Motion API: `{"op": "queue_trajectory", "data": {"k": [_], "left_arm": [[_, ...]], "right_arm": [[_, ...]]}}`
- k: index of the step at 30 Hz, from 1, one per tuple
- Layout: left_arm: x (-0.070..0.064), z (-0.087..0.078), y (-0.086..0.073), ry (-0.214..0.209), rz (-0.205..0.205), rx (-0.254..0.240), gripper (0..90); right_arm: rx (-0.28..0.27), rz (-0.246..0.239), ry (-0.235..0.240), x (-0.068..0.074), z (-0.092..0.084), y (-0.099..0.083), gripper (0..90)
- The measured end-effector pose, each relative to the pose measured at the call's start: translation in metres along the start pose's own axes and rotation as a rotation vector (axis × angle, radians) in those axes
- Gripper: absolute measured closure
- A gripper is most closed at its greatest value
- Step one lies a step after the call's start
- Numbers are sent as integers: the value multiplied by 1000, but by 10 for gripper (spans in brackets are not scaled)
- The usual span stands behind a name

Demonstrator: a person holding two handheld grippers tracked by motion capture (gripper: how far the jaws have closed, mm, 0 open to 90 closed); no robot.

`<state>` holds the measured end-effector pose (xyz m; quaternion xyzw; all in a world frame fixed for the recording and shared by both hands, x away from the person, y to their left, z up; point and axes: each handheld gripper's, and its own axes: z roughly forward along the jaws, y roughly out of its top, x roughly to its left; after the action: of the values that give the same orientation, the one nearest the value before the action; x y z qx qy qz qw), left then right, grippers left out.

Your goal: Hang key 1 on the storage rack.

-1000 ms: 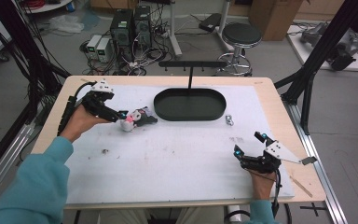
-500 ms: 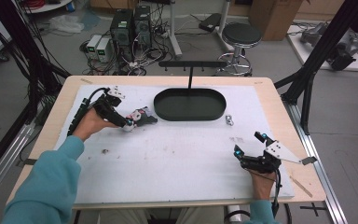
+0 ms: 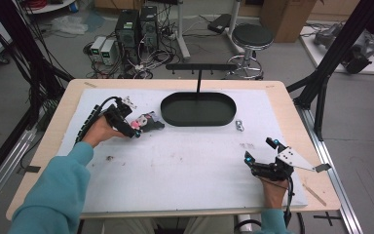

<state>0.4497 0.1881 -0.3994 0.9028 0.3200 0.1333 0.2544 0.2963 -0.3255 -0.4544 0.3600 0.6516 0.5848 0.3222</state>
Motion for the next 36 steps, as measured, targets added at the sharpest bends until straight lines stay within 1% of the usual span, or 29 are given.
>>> {"op": "queue_trajectory", "data": {"k": [2, 4, 7, 12, 15, 17, 18, 19, 22, 25, 26, 27, 31, 32, 35, 36], "left_arm": [[-1, 2, 0, 4, 16, 30, 62], [-2, 4, 0, 5, 10, 35, 62], [-1, 5, 0, 6, 5, 36, 93], [-2, 8, 0, 7, 12, 58, 102], [-3, 9, 0, 6, 12, 68, 129], [-3, 10, 0, 1, 10, 68, 158], [-3, 11, 0, 2, 12, 67, 210], [-4, 11, 0, -1, 5, 67, 210], [-5, 12, 0, -4, 14, 81, 261], [-5, 12, 0, -26, 0, 85, 362], [-6, 12, 0, -30, -1, 91, 421], [-7, 12, 0, -25, 1, 90, 457], [-6, 11, 0, -24, 3, 92, 494], [-6, 11, 0, -21, 11, 96, 498], [-8, 11, 1, -16, 9, 87, 511], [-8, 10, 1, -15, 18, 92, 514]], "right_arm": [[2, 5, -3, 0, 0, 0, 10], [2, 4, -4, 0, 0, 0, 11], [2, 6, -3, 0, 0, 0, 10], [2, 3, -3, 0, 0, 0, 10], [1, 1, -3, 0, 0, 0, 10], [0, -2, 0, 0, 0, 0, 10], [0, -3, 0, 0, 0, 0, 10], [0, -3, 0, 0, 0, 0, 10], [0, -2, 1, 0, 0, 0, 10], [0, -1, 1, 0, 0, 0, 10], [1, 2, -1, 0, 0, 0, 10], [0, -1, 0, 0, 0, 0, 10], [0, -1, 1, 0, 0, 0, 10], [1, 0, 1, 0, 0, 0, 10], [-1, 0, 1, 0, 0, 0, 10], [-1, -1, 1, 0, 0, 0, 10]]}}
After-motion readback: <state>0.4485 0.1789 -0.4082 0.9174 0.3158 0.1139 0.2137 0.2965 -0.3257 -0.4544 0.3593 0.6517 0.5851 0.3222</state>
